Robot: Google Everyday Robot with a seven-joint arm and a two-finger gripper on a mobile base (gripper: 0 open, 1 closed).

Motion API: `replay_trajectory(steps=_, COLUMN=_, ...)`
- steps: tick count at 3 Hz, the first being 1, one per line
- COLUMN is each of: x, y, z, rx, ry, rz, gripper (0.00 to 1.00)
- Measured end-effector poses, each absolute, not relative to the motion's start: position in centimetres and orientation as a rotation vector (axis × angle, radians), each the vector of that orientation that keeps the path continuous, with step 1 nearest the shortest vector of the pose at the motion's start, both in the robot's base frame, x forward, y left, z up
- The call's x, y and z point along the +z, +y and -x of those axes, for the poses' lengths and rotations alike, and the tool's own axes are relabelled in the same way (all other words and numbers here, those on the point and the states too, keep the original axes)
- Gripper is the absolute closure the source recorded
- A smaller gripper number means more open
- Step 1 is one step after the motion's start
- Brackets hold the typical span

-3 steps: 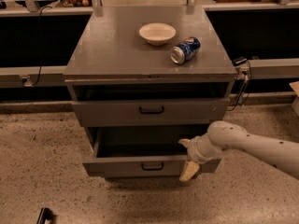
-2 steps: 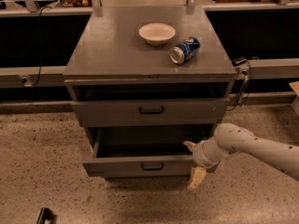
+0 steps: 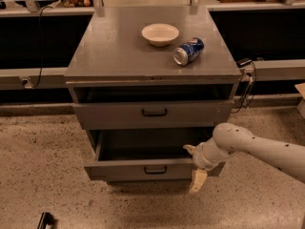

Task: Open middle drawer

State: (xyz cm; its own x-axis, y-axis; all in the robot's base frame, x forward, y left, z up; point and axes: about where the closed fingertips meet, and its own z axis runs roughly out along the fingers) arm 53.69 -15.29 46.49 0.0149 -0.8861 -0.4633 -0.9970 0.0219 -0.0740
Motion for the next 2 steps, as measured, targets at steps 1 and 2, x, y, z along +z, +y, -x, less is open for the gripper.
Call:
replay_trajectory(steps=1, x=44.2, y=-15.5, z=-53.5, rx=0.444, ry=1.97, rz=1.965, gripper=0.1)
replay_trajectory(steps=2, x=42.6, y=-15.9, z=-53.0, rx=0.471, ry=2.005, rz=1.997, gripper=0.26)
